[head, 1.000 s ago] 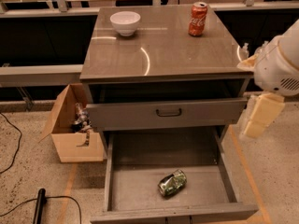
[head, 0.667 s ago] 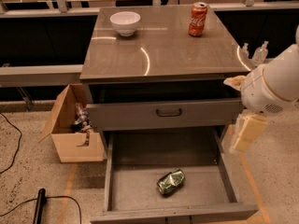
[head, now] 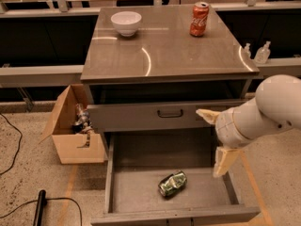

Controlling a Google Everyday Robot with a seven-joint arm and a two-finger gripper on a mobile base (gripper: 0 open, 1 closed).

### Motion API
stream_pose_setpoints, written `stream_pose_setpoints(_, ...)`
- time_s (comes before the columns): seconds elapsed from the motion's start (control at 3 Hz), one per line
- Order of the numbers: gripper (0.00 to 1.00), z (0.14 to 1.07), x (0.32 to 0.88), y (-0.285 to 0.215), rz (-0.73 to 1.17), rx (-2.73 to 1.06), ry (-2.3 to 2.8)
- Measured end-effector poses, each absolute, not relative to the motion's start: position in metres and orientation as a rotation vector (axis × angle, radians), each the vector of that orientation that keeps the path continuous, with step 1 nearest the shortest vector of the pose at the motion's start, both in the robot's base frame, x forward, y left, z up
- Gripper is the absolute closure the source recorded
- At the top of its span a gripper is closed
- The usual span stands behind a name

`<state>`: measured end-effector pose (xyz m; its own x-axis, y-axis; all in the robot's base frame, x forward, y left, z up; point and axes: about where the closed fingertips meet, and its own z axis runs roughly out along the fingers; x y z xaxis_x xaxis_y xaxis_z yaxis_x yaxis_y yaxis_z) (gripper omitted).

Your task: Pick green can from middle drawer and place on counter

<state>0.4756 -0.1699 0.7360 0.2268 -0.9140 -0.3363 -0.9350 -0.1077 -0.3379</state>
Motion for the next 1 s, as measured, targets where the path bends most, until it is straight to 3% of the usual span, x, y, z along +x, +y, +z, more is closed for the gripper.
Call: stream_pose_setpoints(1.0,0.0,0.622,0.502,-0.113,-0.087,-2.308,1.385)
